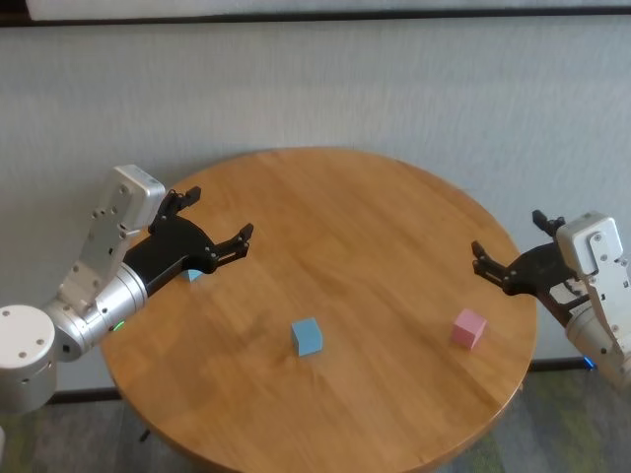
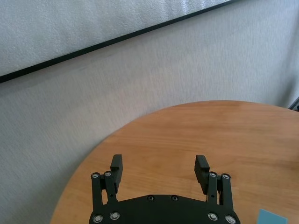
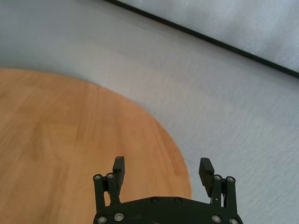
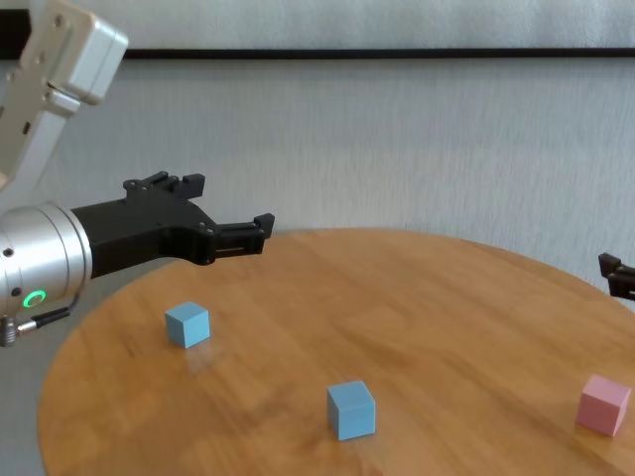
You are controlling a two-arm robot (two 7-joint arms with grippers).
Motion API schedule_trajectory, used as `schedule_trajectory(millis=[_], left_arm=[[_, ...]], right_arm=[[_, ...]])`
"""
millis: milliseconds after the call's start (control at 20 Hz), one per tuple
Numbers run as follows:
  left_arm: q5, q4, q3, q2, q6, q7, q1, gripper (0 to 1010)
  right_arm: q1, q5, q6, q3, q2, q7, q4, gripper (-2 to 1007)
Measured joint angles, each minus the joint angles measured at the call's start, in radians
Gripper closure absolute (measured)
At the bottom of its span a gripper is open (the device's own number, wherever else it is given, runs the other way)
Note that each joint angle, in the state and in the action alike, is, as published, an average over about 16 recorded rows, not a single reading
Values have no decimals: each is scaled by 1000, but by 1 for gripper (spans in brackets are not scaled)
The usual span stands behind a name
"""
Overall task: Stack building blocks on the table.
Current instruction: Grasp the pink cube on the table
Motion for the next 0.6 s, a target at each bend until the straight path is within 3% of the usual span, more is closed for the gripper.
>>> schedule_trajectory(millis=[300, 600], left_arm=[[-2, 3, 3, 0, 1, -4, -3, 10], [-2, 5, 5, 0, 1, -7, -4, 10]], right_arm=[[-8, 26, 54, 7, 18, 65, -19, 0], [-10, 61, 120, 13, 51, 174, -37, 0]])
